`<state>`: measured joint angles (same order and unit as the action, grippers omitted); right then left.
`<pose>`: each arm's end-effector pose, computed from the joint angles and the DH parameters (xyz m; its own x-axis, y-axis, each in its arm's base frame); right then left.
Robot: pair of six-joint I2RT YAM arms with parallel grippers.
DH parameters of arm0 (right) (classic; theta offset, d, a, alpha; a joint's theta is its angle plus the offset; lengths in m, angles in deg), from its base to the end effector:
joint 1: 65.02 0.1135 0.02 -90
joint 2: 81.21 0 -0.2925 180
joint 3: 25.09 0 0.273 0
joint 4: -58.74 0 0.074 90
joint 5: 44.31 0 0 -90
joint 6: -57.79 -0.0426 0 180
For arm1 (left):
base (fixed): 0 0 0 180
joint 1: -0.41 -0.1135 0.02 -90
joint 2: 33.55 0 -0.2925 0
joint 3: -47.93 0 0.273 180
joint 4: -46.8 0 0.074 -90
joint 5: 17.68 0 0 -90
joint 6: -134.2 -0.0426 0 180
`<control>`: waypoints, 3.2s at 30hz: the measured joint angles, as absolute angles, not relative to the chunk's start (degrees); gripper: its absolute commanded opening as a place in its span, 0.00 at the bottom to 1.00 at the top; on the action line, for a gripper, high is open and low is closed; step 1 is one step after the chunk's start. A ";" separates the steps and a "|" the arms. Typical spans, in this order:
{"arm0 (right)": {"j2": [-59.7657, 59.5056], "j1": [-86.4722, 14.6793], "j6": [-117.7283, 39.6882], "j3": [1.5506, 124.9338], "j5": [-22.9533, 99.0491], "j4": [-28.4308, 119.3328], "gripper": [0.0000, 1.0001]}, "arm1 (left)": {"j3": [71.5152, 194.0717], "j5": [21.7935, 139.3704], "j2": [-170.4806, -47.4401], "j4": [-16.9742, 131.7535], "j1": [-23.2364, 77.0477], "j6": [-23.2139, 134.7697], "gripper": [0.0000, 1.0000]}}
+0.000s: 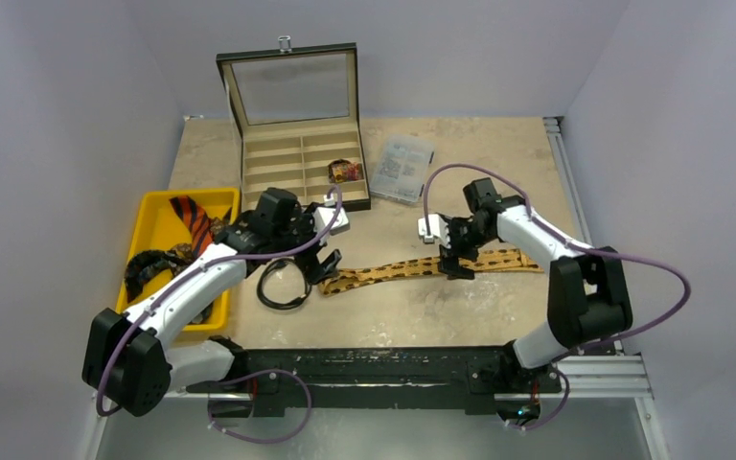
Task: Roll the ties
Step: Flatten out the tie at the center of the board.
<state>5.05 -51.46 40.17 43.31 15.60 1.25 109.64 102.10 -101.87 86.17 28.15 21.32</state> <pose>0.2757 0.0885 0.2144 0.0261 -0.8420 -0.5389 -0.9951 0.0294 -0.0942 0.2205 -0.1399 0.2741 -0.3105 0.5446 -0.7791 0.9011 0.4296 -0.0589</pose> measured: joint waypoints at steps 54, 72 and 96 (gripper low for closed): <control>10.91 -59.61 44.83 39.46 23.14 3.15 0.33 | 105.42 87.11 -120.75 72.79 42.14 -16.31 0.75; 9.46 -67.37 48.33 38.68 28.30 0.42 0.77 | 108.52 100.53 -105.61 74.50 31.54 12.39 0.78; 17.00 -42.04 27.43 51.92 21.94 4.99 0.76 | 104.76 102.34 -98.20 74.28 25.14 31.66 0.77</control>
